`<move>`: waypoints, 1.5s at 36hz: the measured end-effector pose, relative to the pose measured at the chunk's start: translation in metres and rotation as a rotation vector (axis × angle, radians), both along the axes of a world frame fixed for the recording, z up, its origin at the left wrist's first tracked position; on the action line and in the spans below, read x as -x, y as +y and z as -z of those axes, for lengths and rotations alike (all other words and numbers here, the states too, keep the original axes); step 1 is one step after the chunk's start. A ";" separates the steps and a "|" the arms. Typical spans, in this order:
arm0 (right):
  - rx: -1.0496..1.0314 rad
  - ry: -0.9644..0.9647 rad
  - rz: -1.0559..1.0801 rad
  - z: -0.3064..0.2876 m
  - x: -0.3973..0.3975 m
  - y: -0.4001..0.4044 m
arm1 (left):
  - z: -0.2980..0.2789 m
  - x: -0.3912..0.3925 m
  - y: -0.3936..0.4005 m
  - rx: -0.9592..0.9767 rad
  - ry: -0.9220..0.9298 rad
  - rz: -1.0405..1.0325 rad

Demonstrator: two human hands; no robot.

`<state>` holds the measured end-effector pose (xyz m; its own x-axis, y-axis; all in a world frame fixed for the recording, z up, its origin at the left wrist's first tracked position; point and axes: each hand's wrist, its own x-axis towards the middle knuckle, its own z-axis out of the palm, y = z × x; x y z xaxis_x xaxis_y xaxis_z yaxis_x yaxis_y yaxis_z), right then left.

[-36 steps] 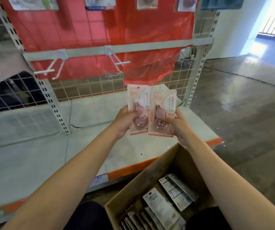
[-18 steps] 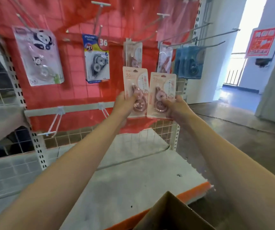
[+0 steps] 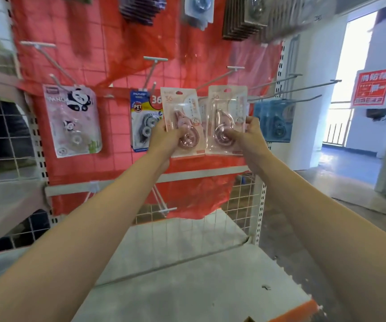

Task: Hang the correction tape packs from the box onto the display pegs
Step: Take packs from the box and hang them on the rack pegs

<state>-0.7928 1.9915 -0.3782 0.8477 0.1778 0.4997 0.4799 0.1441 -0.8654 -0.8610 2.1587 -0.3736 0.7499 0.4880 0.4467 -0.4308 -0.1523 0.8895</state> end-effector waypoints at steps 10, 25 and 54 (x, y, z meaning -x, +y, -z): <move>0.024 0.014 0.005 -0.016 -0.023 0.007 | -0.015 -0.014 -0.006 0.001 0.004 -0.042; 0.590 -0.024 0.275 -0.007 -0.082 0.078 | 0.004 -0.019 0.028 -0.109 0.120 -0.127; 0.110 0.004 -0.269 0.006 -0.016 0.003 | -0.015 -0.038 -0.041 -0.287 0.051 0.017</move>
<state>-0.7763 1.9940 -0.3843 0.7650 0.4492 0.4615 0.4334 0.1710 -0.8848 -0.8230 2.1181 -0.3589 0.7820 0.3341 0.5261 -0.3912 -0.3941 0.8317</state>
